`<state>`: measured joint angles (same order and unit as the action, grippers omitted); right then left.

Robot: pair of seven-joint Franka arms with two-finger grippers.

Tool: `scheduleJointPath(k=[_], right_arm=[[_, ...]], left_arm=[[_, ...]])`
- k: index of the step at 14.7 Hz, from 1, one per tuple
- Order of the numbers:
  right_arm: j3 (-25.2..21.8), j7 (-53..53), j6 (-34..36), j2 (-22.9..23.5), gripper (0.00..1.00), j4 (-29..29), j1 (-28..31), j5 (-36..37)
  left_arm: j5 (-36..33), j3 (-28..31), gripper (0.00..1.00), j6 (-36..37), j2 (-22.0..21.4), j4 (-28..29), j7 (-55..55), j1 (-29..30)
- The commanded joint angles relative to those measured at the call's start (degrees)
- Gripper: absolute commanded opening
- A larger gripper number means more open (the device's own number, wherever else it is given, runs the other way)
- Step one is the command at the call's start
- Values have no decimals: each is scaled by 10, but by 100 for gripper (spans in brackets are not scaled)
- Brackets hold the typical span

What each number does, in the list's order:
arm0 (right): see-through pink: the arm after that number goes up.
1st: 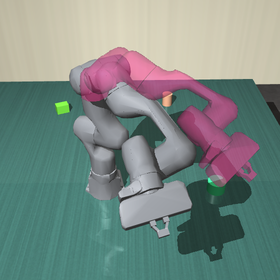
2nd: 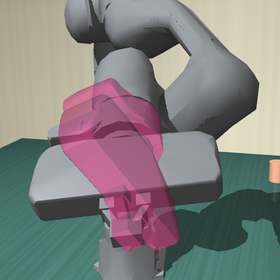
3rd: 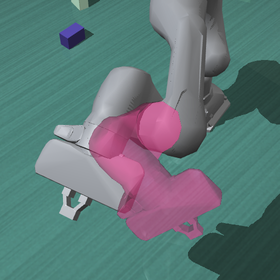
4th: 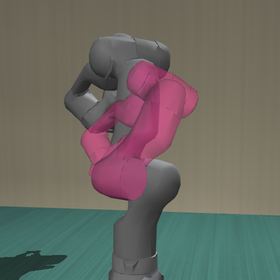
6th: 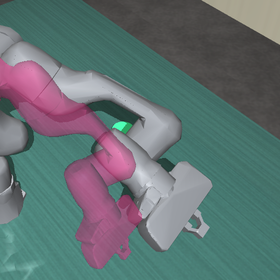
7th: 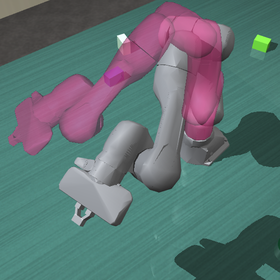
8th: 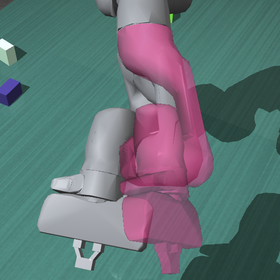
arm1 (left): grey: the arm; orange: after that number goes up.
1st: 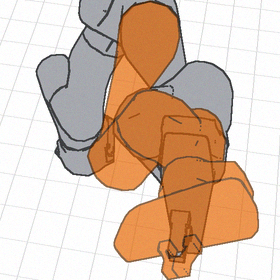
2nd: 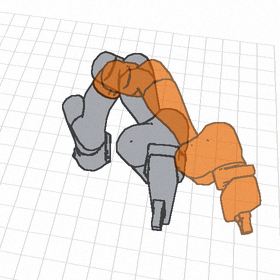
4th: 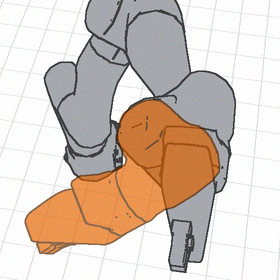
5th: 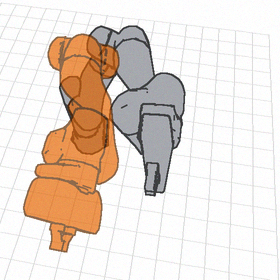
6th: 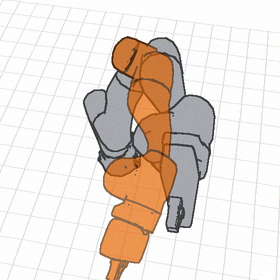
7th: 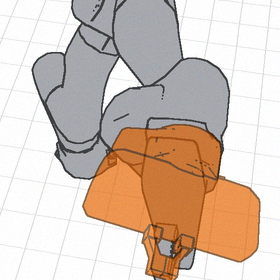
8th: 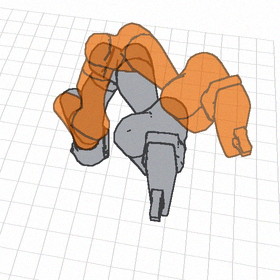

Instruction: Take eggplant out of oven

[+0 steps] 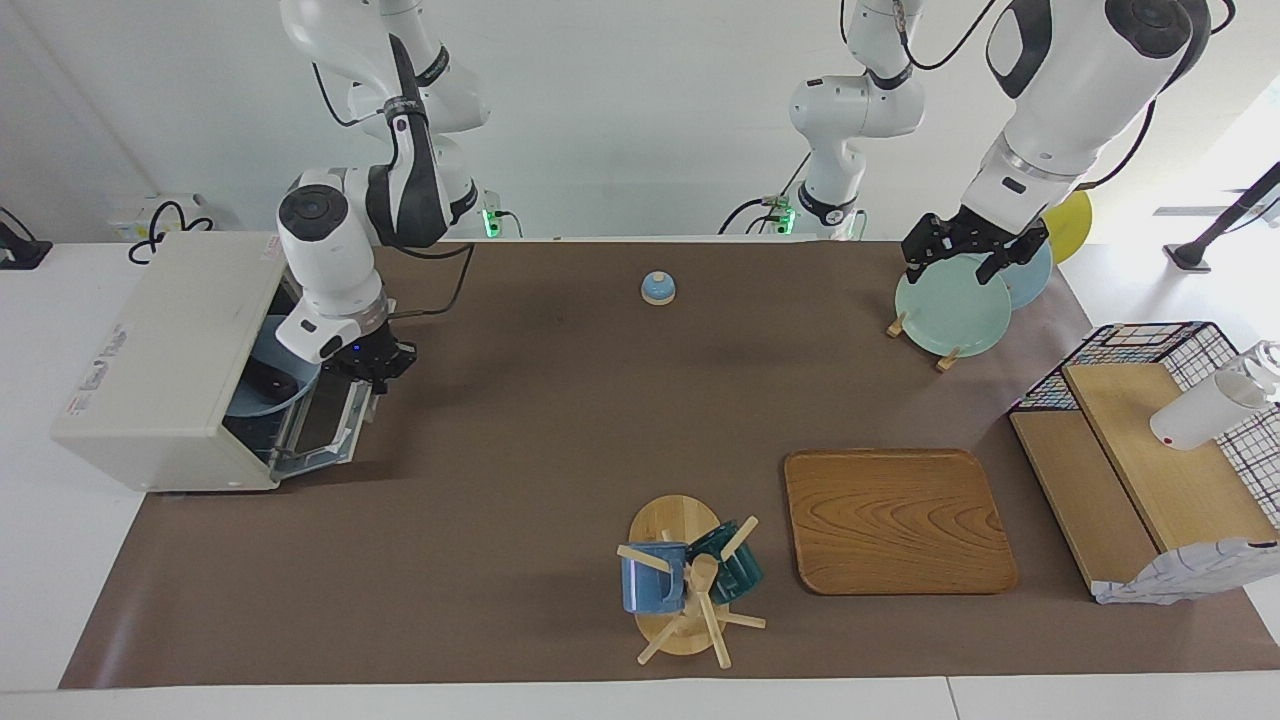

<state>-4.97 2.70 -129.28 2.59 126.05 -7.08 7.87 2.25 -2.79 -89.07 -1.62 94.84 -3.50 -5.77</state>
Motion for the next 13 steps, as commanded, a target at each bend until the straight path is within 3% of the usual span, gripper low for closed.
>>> scheduleJointPath(k=[1, 8, 13], right_arm=[[-9, -13, -46, 25, 0, 8, 3, 16], [-9, -24, -80, 69, 0, 12, 0, -10], [-9, -51, -87, 73, 0, 11, -26, -63]], left_arm=[[9, 2, 100, -1, -8, 3, -3, 1], [9, 2, 100, -1, -8, 3, -3, 1], [9, 2, 100, -1, -8, 3, -3, 1]])
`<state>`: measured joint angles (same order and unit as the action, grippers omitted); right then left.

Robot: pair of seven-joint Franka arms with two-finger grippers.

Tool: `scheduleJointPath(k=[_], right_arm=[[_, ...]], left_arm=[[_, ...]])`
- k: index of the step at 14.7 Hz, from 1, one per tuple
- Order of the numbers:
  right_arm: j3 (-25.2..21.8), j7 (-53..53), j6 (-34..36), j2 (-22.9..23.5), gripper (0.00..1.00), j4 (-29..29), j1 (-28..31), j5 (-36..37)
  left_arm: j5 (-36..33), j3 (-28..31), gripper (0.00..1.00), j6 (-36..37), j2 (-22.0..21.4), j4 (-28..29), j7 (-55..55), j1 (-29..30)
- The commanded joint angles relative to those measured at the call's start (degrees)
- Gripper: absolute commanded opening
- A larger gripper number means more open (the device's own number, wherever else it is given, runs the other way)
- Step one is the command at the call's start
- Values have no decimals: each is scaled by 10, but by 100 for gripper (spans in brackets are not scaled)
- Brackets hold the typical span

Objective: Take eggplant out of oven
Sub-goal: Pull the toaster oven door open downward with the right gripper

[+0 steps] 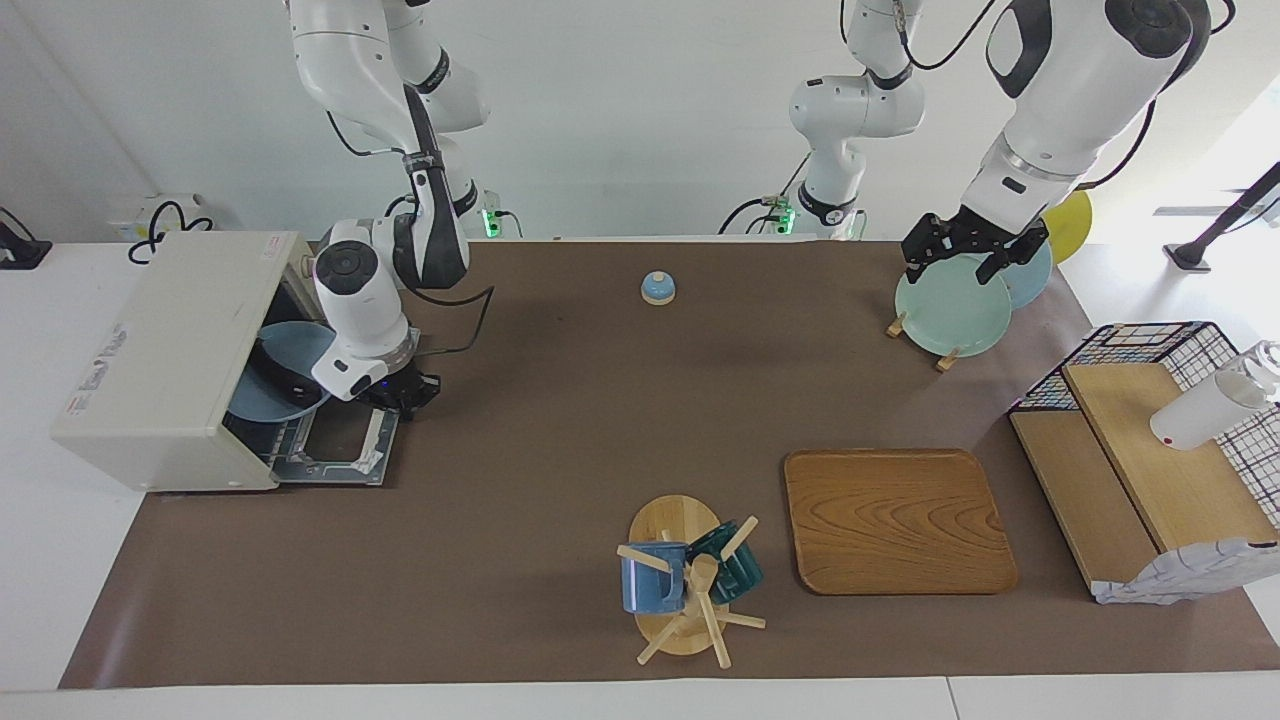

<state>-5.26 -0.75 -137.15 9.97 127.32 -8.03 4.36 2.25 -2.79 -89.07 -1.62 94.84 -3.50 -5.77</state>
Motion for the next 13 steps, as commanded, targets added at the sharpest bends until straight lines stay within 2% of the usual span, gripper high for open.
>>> scheduleJointPath(k=[1, 4, 5, 7, 11, 13], right_arm=[[-6, -18, -8, 0, 0, -6, -30, -53], [-6, -22, 22, -6, 0, -40, -60, -81], [-7, -36, 56, -13, 23, -59, -66, -81], [-10, -55, 117, -25, 33, -88, -67, -69], [-13, -59, 269, -74, 39, -123, -40, 19], [-12, -59, 292, -87, 39, -124, -15, 53]], left_arm=[[9, 2, 100, -1, -8, 3, -3, 1], [9, 2, 100, -1, -8, 3, -3, 1], [9, 2, 100, -1, -8, 3, -3, 1], [9, 2, 100, -1, -8, 3, -3, 1], [9, 2, 100, -1, -8, 3, -3, 1], [9, 2, 100, -1, -8, 3, -3, 1]])
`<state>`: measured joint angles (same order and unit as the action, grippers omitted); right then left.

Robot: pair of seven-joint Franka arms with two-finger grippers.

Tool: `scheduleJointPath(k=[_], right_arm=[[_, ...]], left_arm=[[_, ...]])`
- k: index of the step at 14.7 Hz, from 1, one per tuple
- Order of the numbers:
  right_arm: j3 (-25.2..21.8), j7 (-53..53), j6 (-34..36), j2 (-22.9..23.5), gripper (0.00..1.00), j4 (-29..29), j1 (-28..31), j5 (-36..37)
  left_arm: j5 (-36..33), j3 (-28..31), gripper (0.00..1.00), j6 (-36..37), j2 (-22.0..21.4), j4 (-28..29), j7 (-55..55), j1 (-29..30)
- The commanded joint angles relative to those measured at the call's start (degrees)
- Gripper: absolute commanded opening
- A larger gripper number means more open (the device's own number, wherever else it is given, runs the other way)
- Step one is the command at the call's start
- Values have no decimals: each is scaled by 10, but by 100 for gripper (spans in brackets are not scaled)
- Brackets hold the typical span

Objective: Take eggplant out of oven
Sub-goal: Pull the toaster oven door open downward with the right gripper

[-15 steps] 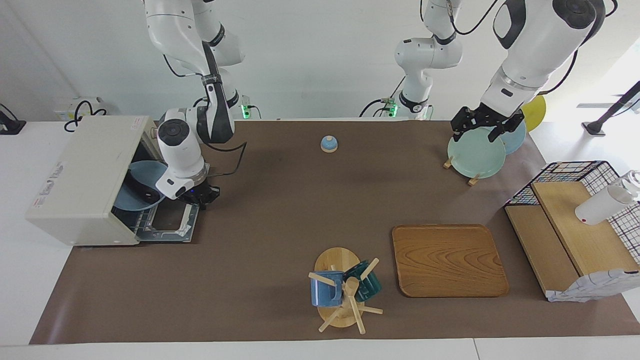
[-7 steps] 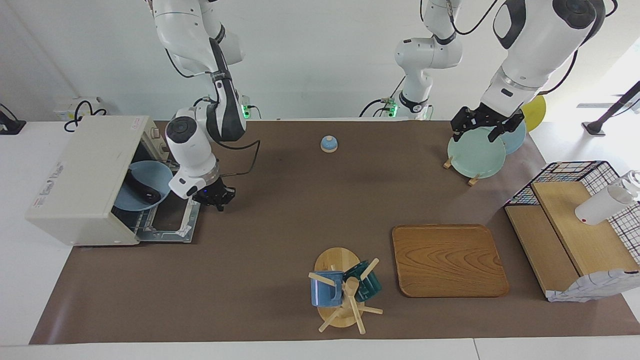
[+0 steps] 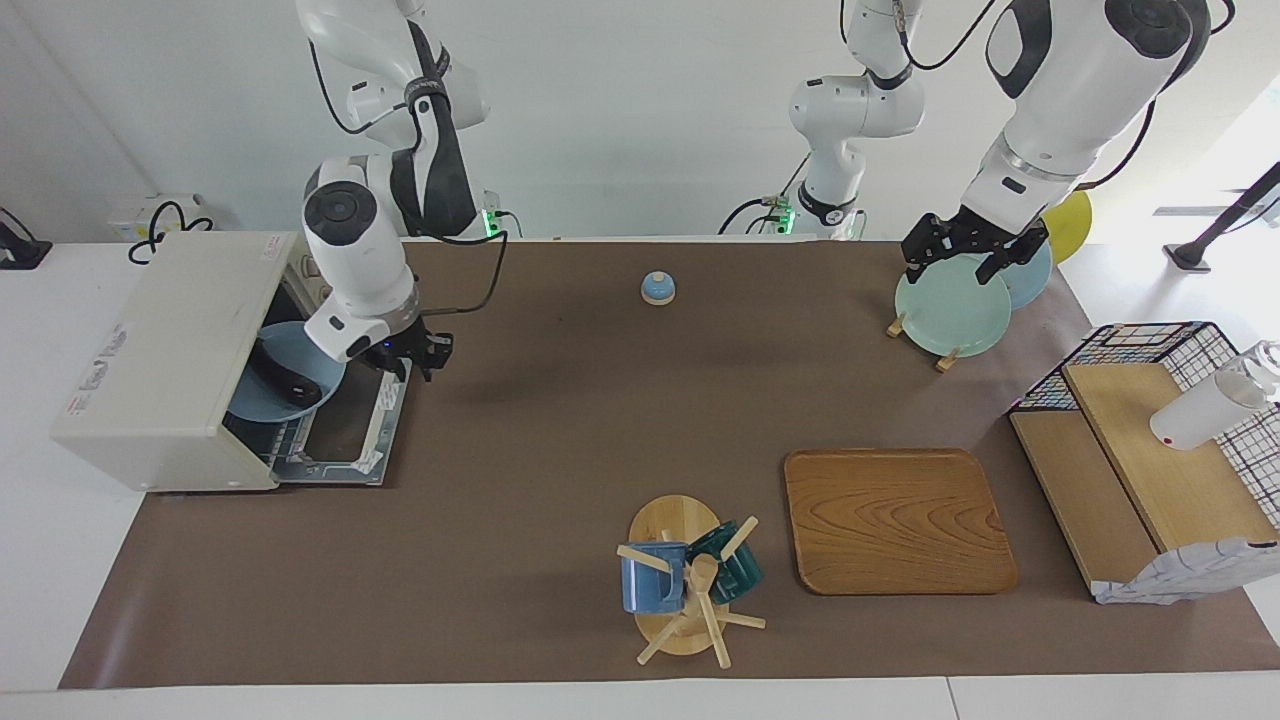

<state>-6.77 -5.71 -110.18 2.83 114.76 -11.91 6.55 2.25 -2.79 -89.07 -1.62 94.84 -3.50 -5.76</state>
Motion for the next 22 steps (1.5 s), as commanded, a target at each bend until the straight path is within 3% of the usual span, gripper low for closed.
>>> scheduleJointPath(k=[1, 3, 7, 10, 16, 17, 19, 22], right_arm=[[3, -6, 22, -19, 39, 11, 42, 35], [4, 27, -2, -29, 36, 43, 72, 35], [4, 42, -79, -48, 39, 103, 79, 35], [4, 96, -86, -49, 40, 105, 97, 31], [4, 98, -146, -53, 40, 151, 107, 31], [4, 98, -146, -53, 39, 151, 106, 31], [4, 105, -147, -53, 25, 153, 105, 31], [4, 112, -147, -56, 24, 163, 109, 35]], left_arm=[[9, 2, 100, -1, -8, 3, -3, 1], [9, 2, 100, -1, -8, 3, -3, 1], [9, 2, 100, 2, -8, 3, -3, 1], [9, 2, 100, -2, -8, 3, -4, 1], [9, 2, 100, -1, -8, 3, -4, 1], [9, 2, 100, -1, -8, 3, -4, 1], [9, 2, 100, -2, -8, 3, -4, 1], [9, 2, 100, -2, -8, 3, -5, 1]])
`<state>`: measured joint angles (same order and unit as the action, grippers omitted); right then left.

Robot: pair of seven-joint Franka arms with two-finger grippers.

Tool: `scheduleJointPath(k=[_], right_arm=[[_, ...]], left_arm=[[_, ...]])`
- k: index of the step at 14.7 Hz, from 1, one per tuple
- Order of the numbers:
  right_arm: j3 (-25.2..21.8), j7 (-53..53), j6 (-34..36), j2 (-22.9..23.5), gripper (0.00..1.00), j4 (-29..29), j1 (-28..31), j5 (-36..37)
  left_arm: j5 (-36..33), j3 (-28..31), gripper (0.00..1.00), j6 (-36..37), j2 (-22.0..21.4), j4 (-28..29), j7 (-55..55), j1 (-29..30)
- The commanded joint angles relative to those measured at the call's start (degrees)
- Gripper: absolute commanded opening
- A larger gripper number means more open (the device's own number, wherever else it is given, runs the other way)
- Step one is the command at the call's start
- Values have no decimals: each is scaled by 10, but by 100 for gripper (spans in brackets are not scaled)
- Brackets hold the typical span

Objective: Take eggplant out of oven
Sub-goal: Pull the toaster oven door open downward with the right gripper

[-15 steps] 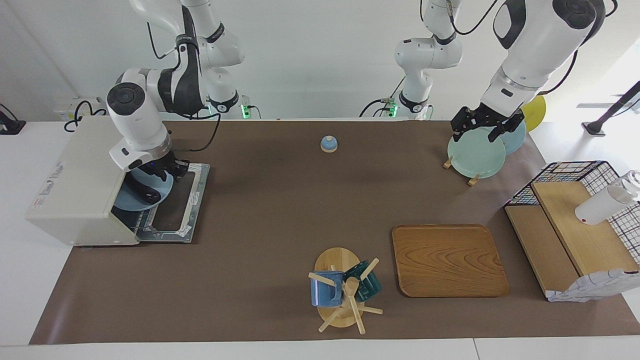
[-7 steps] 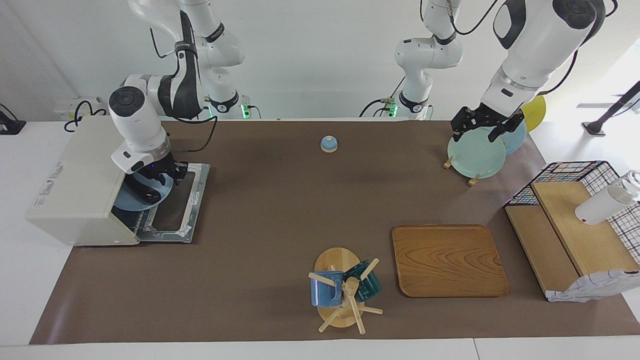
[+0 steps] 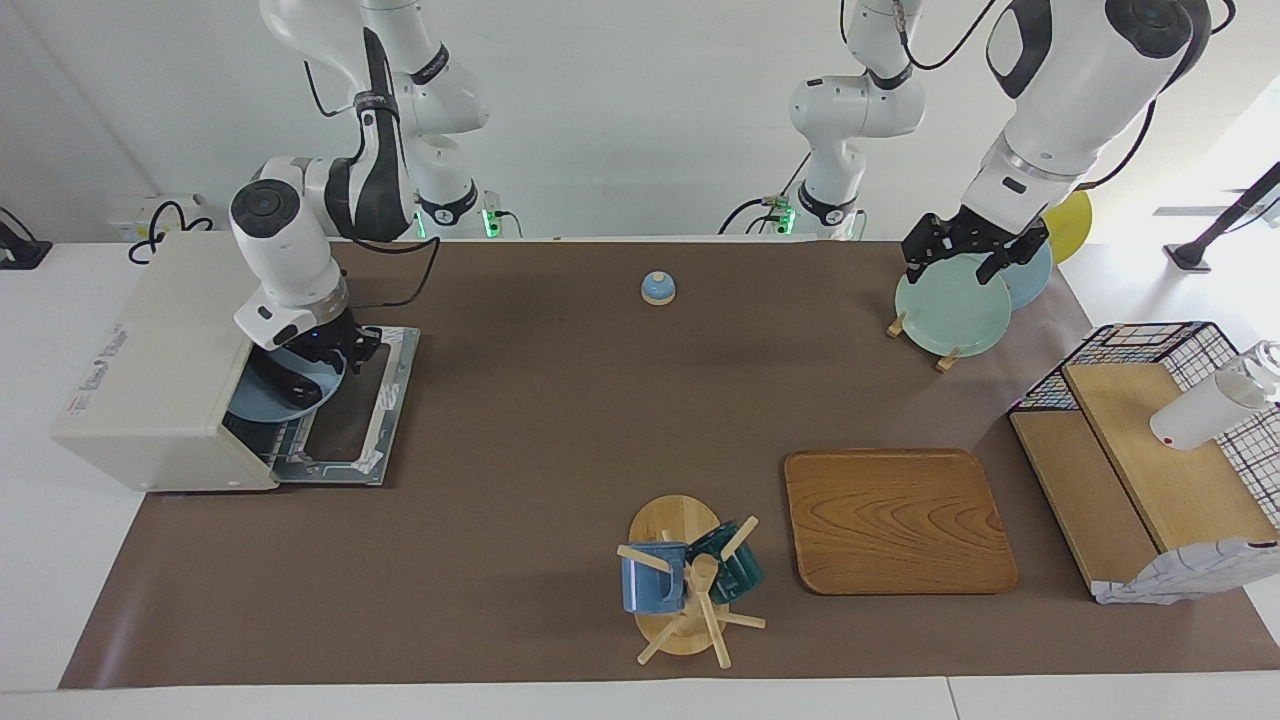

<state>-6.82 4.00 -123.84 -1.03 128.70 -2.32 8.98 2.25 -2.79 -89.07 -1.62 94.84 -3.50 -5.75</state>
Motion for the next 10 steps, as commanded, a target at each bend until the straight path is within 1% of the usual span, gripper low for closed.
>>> scheduleJointPath(k=[1, 2, 4, 5, 6, 8, 10], right_arm=[[4, 17, -11, -19, 23, 27, 18, 10], [4, 20, -11, -19, 18, 28, 20, 10], [4, 34, -12, -19, 14, 28, 23, 10], [4, 48, -14, -19, 6, 28, 33, 10], [4, 57, -15, -18, 0, 27, 30, 12], [9, 58, -10, -16, 0, 20, 20, 21], [9, 52, 8, -12, 0, -3, -36, 67]], left_arm=[[9, 2, 100, -3, -8, 3, -4, 1], [9, 2, 100, -2, -8, 3, -4, 1], [9, 2, 100, -2, -8, 3, -3, 1], [9, 2, 100, -2, -8, 3, -3, 0], [9, 2, 100, -2, -8, 3, -2, 0], [9, 2, 100, -2, -8, 3, -4, 0], [9, 2, 100, -2, -8, 3, -5, 1]])
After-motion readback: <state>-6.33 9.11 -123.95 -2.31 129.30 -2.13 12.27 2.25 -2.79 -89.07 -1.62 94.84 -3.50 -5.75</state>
